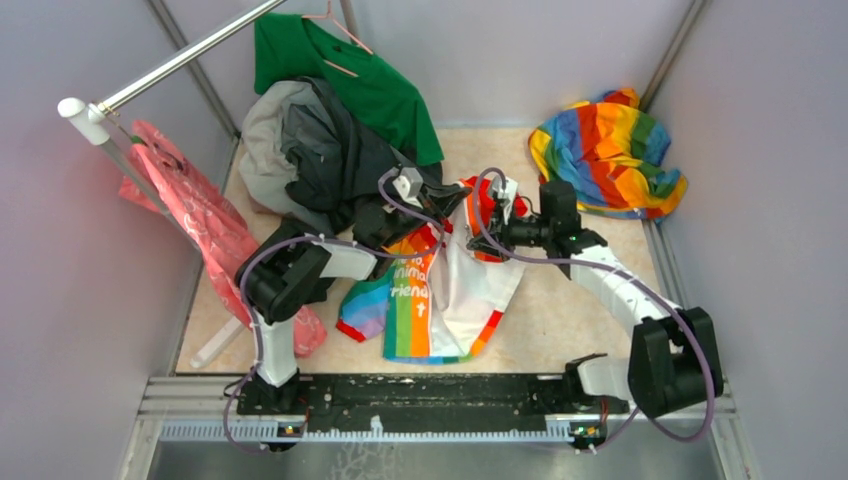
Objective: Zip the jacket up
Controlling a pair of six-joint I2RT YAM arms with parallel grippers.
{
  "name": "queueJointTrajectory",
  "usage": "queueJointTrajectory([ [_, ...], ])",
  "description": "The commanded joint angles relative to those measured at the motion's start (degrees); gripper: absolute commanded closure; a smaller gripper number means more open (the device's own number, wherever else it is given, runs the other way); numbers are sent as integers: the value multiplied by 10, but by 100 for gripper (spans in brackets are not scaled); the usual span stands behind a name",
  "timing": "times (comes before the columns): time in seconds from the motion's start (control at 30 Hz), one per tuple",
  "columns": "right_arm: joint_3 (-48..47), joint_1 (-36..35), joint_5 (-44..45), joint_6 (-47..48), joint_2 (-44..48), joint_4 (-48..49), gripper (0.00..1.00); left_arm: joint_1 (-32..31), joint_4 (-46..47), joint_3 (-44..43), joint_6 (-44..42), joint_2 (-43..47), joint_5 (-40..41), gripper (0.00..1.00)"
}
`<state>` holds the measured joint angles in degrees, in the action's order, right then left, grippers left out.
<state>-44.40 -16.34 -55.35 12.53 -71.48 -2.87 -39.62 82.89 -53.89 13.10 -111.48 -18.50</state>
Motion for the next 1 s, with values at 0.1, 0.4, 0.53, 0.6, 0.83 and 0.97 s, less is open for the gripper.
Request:
queueJointTrajectory([
  [0.1, -21, -12, -7, 1, -58, -105, 100, 63, 89, 26, 64, 49, 50, 100],
  [0.4, 19, 92, -87, -121, -61, 10, 100, 67, 158, 57, 158, 61, 21, 100],
  [0.53, 20, -12, -43, -17, 1, -42, 100, 56, 144, 46, 156, 39, 31, 100],
  [0.6, 10, -58, -20, 39, -2, -83, 100, 50, 123, 36, 141, 33, 39, 100],
  [0.83, -14, -114, 73, 85, -33, -128, 100, 55, 106, 37, 113, 29, 102, 100],
  [0.97, -10, -68, 41, 54, -33, -107, 100, 59, 115, 39, 118, 36, 94, 100],
])
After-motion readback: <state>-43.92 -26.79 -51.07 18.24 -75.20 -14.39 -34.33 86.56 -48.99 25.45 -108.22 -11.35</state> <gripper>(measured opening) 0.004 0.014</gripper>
